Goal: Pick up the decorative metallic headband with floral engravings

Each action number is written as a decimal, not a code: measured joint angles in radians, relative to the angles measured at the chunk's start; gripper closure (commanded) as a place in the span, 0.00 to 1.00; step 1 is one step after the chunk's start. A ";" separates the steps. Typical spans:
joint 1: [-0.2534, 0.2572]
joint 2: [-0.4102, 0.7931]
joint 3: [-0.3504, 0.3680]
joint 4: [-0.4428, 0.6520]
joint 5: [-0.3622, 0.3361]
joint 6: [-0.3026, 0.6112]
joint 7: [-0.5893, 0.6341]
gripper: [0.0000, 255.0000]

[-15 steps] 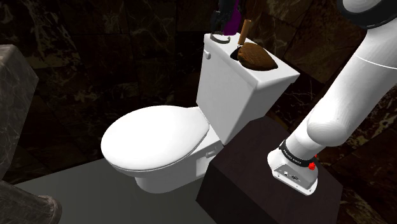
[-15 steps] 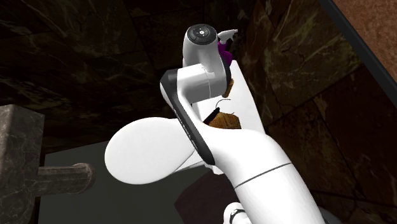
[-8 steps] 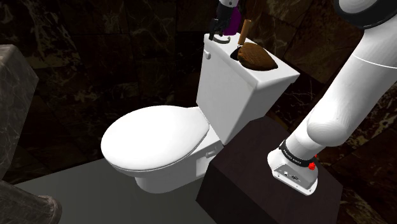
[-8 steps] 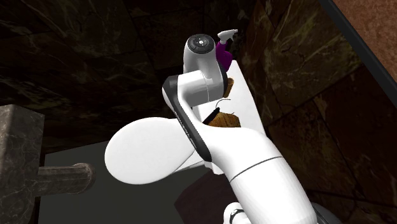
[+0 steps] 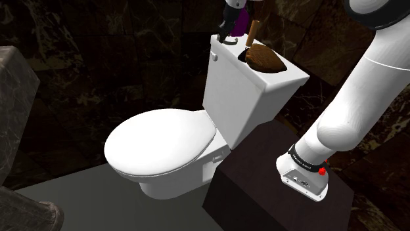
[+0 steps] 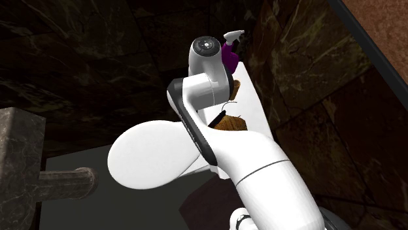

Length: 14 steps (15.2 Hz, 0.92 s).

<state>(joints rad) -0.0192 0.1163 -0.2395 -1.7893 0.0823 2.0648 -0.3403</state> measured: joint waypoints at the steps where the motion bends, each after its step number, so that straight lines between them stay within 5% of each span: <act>1: 0.000 0.000 0.000 0.000 0.000 0.000 0.000 1.00; 14: -0.001 -0.009 -0.002 0.124 -0.006 -0.132 0.009 1.00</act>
<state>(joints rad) -0.0205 0.1077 -0.2413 -1.6655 0.0760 1.9327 -0.3317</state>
